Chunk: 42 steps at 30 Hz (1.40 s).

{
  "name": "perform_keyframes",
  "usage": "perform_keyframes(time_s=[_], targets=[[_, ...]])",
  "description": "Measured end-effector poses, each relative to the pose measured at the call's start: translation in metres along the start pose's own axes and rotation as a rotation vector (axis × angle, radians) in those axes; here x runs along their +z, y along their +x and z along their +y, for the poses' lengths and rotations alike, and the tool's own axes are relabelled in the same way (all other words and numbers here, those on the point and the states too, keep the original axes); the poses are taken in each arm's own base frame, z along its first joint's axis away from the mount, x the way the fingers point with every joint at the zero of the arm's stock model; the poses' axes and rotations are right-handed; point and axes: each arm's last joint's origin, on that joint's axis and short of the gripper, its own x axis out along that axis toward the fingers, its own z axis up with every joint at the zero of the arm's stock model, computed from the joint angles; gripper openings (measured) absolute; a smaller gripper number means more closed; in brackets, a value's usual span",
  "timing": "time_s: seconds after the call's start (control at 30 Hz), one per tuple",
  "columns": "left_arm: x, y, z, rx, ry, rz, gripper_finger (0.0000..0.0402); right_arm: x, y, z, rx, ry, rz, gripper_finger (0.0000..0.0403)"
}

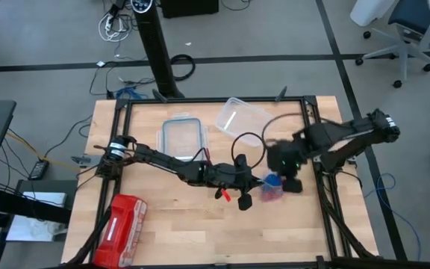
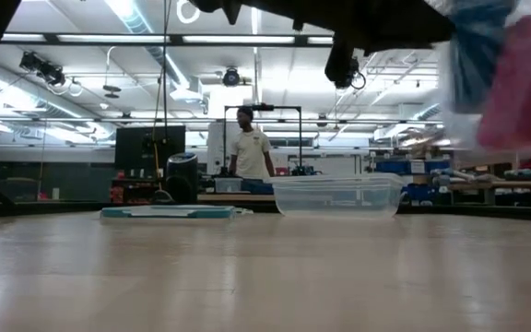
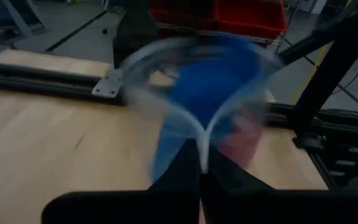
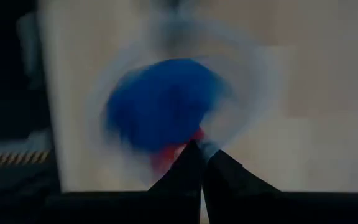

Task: Roll bandage
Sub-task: Put the blue bandage into the transparent zip bag

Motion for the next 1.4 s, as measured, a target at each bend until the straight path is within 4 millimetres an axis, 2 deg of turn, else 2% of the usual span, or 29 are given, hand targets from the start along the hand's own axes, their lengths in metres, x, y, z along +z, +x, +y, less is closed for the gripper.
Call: perform_keyframes(time_s=[0.07,0.13,0.23,0.3,0.47,0.53,0.6,0.7,0.8,0.9,1.0,1.1,1.2,1.3,1.4], targets=[[0.003,0.000,-0.001,-0.001,0.023,0.002,0.0001,0.000,-0.001,-0.002,0.005,0.024,-0.015,0.0003],[0.002,0.000,-0.001,0.001,0.027,0.010,0.0001,-0.002,-0.006,0.002,0.085,-0.008,-0.032,0.0004],[-0.001,0.000,-0.001,0.004,0.027,0.028,0.0001,-0.010,-0.015,-0.003,0.048,0.045,-0.040,0.0002],[-0.002,0.000,0.000,0.003,0.029,0.044,0.0001,-0.007,-0.015,0.001,0.136,0.010,-0.048,0.0001],[-0.001,0.000,-0.001,-0.002,0.027,0.037,0.0001,-0.011,-0.018,0.002,0.166,-0.021,-0.048,0.0002],[-0.001,-0.001,-0.002,-0.006,0.026,0.028,0.0001,-0.008,-0.015,0.001,0.098,-0.032,-0.058,0.0002],[-0.001,0.000,-0.002,-0.005,0.026,0.031,0.0001,-0.008,-0.015,-0.003,0.038,0.047,-0.069,0.0001],[-0.001,0.000,-0.002,-0.006,0.025,0.028,0.0001,-0.004,-0.013,0.004,0.163,-0.027,-0.071,0.0001],[-0.002,0.000,-0.001,-0.005,0.028,0.047,0.0001,-0.008,-0.011,-0.003,-0.019,0.049,-0.056,0.0001],[-0.002,-0.001,-0.001,-0.003,0.030,0.055,0.0001,-0.004,-0.007,0.001,0.103,0.015,-0.029,0.0001],[-0.001,0.000,0.004,0.007,0.022,0.056,0.0001,-0.006,-0.002,-0.004,-0.074,0.098,-0.010,0.0001],[-0.001,0.000,0.006,0.011,0.020,0.058,0.0001,-0.001,0.005,0.002,0.091,0.047,0.068,0.0001],[-0.002,0.000,0.009,0.019,0.020,0.068,0.0001,-0.004,0.007,-0.002,-0.089,0.091,0.065,0.0000],[-0.002,0.000,0.006,0.007,0.021,0.071,0.0001,-0.003,0.004,-0.003,0.022,0.046,0.073,0.0000],[-0.002,0.000,0.008,0.010,0.015,0.078,0.0001,-0.002,0.000,-0.009,-0.155,0.112,0.029,0.0000]])
